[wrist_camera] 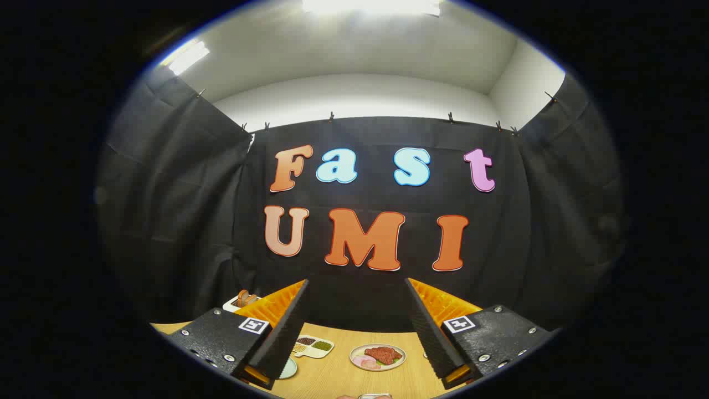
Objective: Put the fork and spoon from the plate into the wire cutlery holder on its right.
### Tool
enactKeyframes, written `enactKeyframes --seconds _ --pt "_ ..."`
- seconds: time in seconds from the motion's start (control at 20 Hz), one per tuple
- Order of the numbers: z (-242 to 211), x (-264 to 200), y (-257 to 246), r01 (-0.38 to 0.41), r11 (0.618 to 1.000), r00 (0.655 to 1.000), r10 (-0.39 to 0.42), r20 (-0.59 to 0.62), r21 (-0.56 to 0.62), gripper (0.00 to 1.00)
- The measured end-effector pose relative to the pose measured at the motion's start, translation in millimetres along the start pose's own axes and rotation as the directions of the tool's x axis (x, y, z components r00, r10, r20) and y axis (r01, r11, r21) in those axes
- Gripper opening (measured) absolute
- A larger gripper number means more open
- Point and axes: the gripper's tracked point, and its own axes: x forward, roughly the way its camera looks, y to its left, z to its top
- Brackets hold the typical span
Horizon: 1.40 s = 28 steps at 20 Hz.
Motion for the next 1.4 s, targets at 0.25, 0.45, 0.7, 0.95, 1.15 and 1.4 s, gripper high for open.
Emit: enactKeyframes --seconds 0.25,0.45,0.7,0.95,1.15,1.4 --pt "-3.9 -2.6 -6.4 -0.008 1.000 1.000 0.008 0.001 -0.004 0.99" --pt "-5.8 -1.8 -7.2 -0.017 1.000 1.000 0.017 0.003 0.010 0.98" --pt "-7.3 4.8 -1.0 -0.037 0.999 0.999 0.037 0.004 0.020 0.99" --pt "-11.5 12.7 14.9 -0.064 0.998 0.998 0.064 -0.002 0.012 0.98" --pt "-18.3 19.9 33.3 -0.094 0.996 0.995 0.094 -0.021 0.006 0.98" --pt "-47.1 33.1 53.1 -0.110 0.994 0.987 0.110 -0.114 0.005 0.98"
